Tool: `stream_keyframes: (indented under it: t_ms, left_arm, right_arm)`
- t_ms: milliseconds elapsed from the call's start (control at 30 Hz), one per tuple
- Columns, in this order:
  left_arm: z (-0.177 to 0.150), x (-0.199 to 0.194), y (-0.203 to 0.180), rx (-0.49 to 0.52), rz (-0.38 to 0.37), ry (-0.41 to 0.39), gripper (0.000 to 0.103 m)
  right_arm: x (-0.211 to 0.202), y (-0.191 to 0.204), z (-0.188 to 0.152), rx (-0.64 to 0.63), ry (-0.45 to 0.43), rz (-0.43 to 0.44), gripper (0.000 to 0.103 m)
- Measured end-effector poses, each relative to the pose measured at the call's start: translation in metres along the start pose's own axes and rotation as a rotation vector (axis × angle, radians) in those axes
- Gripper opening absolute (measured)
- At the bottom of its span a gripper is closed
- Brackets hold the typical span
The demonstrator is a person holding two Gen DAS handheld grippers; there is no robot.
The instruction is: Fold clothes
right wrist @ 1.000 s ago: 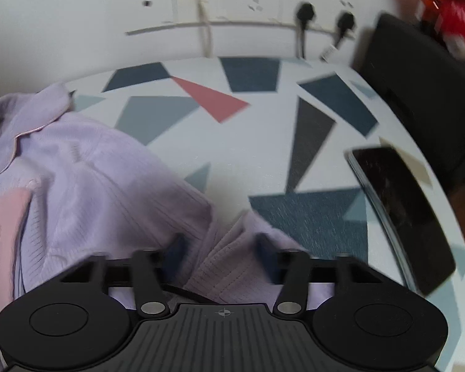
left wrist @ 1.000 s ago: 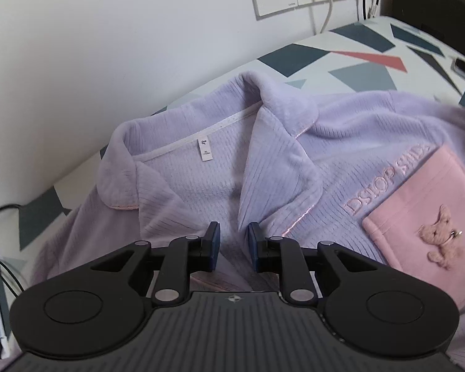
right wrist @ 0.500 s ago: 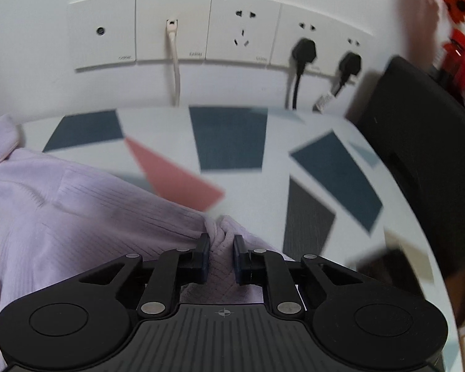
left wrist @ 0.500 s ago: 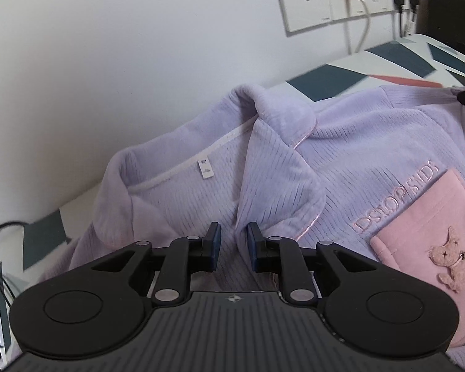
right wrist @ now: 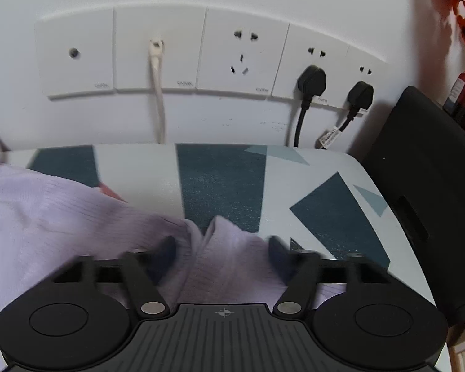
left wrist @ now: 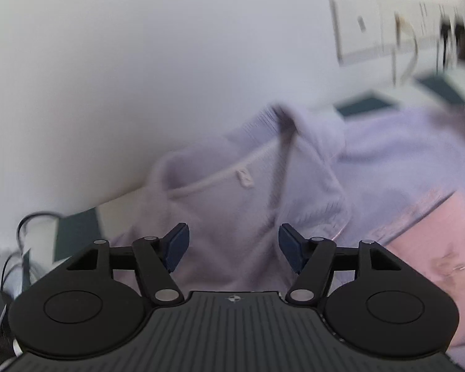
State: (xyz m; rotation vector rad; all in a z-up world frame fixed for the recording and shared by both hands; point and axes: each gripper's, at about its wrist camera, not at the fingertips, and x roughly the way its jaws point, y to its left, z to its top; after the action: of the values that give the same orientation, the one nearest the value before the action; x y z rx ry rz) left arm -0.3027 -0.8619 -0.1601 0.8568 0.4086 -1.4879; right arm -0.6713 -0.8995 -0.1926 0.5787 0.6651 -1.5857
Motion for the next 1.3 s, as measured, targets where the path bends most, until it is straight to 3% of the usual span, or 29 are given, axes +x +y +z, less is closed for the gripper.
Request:
stream_keyframes:
  t_ms: [167,300,400,533,700,833,933,1067,1167,1300]
  left_arm:
    - [0.0,-0.089,0.052,-0.139,-0.024,-0.09,0.077]
    - [-0.03,-0.159,0.084,-0.187,-0.037,-0.173,0.086]
    - [-0.058,-0.21,0.107,-0.218,-0.05,-0.231,0.09]
    - [-0.128,-0.251,0.135,-0.252,-0.102,-0.238,0.095]
    - [-0.228,-0.272,0.157,-0.272,-0.136,-0.175,0.095]
    - [-0.29,-0.28,0.148,-0.189,-0.114,-0.115,0.095]
    - [-0.331,-0.286,0.14,-0.113,-0.088,-0.075,0.095]
    - [-0.362,-0.29,0.121,0.031,-0.023,-0.045,0.095]
    - [-0.383,-0.288,0.109,0.088,0.007,-0.018,0.095]
    - [-0.397,-0.272,0.105,0.073,0.023,0.015,0.095]
  right_arm:
    - [-0.078,-0.015,0.002,0.131,-0.129,0.135,0.077]
    - [-0.168,-0.029,-0.006,0.236,-0.258,0.216,0.087]
    - [-0.241,-0.032,-0.02,0.24,-0.353,0.209,0.094]
    - [-0.325,-0.027,-0.06,0.216,-0.408,0.12,0.102]
    - [-0.384,0.0,-0.135,0.185,-0.326,-0.006,0.102]
    - [-0.404,0.022,-0.202,0.198,-0.234,-0.033,0.102]
    - [-0.408,0.037,-0.246,0.221,-0.142,0.026,0.102]
    - [-0.409,0.068,-0.283,0.192,-0.069,0.155,0.095]
    - [-0.401,0.105,-0.294,0.1,-0.045,0.271,0.089]
    - [-0.387,0.168,-0.296,-0.073,-0.05,0.386,0.082]
